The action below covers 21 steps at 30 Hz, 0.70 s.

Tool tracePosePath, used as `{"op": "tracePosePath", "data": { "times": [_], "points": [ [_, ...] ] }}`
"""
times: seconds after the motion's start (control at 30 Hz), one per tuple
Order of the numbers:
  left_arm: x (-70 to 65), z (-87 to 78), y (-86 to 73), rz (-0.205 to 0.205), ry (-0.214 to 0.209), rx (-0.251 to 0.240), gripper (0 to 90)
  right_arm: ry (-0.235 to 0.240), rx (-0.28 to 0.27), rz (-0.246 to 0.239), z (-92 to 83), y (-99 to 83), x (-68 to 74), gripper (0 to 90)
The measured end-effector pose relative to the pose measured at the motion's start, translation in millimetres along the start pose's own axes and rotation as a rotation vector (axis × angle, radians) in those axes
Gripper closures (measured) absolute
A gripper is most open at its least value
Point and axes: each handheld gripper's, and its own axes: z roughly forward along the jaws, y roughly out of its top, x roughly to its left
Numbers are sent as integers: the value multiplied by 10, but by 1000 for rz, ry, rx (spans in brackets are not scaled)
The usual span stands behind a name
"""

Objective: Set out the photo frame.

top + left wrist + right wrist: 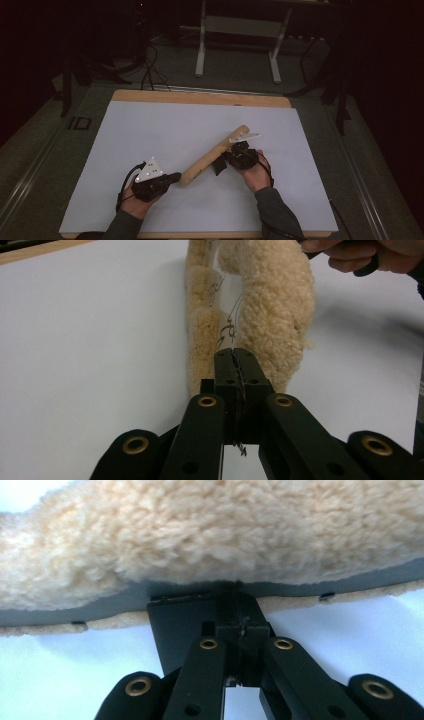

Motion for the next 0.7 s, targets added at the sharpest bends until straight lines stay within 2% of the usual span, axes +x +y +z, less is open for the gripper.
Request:
{"op": "tracePosePath", "data": {
  "times": [0.7],
  "points": [
    [-116, 99, 40, 17, -29, -6, 900, 19, -11, -18, -38, 28, 55, 900]
  ]
}}
